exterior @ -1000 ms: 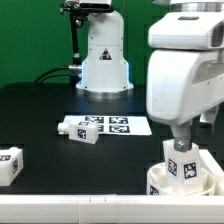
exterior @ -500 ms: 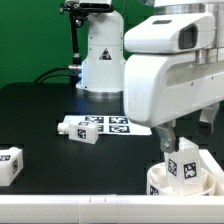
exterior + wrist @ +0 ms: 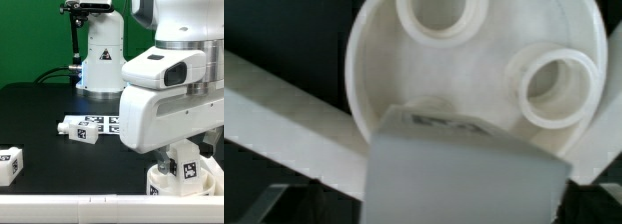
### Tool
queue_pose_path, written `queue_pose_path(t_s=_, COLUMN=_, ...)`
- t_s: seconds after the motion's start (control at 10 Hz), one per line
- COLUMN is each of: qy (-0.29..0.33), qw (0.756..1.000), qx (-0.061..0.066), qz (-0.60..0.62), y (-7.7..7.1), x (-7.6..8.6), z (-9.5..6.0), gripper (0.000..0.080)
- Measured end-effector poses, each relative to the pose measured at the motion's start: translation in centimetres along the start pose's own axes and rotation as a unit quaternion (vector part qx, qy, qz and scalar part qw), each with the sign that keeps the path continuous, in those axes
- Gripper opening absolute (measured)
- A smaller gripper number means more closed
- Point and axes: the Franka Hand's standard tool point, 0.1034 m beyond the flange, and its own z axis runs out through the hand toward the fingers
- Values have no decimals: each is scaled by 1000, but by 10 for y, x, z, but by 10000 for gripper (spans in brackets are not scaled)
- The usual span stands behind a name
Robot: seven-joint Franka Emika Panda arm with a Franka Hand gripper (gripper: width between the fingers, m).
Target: Assemble stool
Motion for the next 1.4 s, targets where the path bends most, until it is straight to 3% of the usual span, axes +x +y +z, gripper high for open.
queue_pose_path(t_s=0.2, qy=0, qw=1000, qx=0, qz=11, y=0, x=1, z=0, gripper=636)
queue_pose_path(t_s=0.4, qy=0, qw=1000, qx=0, qz=11, y=0, x=0, z=0, gripper=335)
queue_pose_path(t_s=0.7, qy=12, qw=984, qx=1, qz=178, y=-2, x=4, z=0, gripper=335)
queue_pose_path(t_s=0.8, qy=23, qw=968, qx=0, qz=248, y=-5, x=6, z=0, gripper=335)
queue_pose_path(t_s=1.0, qy=37, qw=901, qx=25, qz=432, y=-5, x=7, z=1, gripper=335)
queue_pose_path(t_s=1.4, qy=35, qw=852, qx=31, qz=521, y=-4, x=7, z=0, gripper=335)
